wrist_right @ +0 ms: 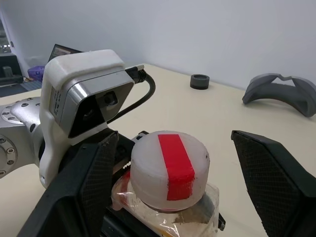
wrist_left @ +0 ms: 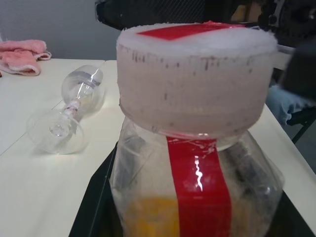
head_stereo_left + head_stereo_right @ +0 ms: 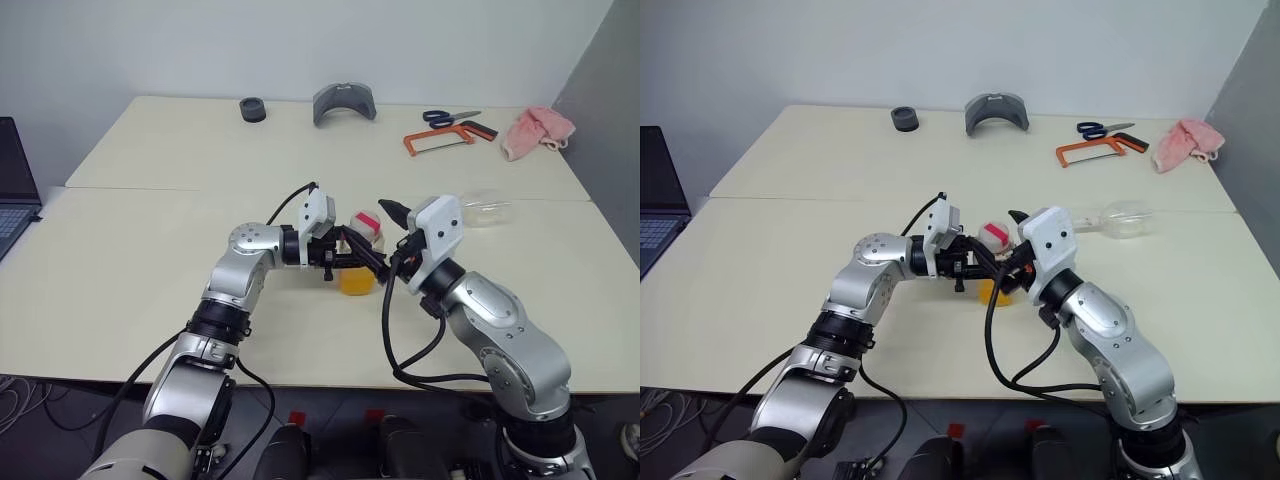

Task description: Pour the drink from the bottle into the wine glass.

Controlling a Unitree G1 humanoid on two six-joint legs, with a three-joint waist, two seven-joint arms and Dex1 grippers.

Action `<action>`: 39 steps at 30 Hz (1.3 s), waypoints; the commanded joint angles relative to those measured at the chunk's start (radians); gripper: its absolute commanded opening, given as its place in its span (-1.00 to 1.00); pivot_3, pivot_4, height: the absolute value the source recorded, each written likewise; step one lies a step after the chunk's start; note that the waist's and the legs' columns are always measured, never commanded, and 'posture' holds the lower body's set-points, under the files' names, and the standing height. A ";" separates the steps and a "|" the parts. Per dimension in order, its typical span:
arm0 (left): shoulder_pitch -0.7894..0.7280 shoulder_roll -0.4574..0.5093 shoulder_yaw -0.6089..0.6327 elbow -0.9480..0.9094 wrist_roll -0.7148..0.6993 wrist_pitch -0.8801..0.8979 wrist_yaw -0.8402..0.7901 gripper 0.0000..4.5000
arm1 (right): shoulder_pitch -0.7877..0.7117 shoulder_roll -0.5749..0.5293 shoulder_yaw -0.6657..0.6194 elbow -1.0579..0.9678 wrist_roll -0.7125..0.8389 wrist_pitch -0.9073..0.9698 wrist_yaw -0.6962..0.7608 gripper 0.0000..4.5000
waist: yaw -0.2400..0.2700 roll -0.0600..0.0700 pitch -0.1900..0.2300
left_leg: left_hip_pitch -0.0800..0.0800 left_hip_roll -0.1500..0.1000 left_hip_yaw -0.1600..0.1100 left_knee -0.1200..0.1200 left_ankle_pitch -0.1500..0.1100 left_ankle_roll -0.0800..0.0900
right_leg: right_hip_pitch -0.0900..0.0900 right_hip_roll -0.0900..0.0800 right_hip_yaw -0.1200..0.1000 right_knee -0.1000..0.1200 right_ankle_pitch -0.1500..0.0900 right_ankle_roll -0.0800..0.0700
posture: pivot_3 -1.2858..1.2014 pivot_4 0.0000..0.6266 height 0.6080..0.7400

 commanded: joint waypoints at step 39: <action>-0.065 -0.031 0.000 0.072 0.018 -0.095 0.031 -0.24 | 0.007 -0.117 -0.144 -0.134 0.121 0.061 0.045 0.91 | 0.005 0.000 0.000 | -0.001 0.001 0.000 0.000 0.000 0.000 | 0.000 -0.001 0.000 0.000 0.000 0.000 | 0.03 -0.52 1.00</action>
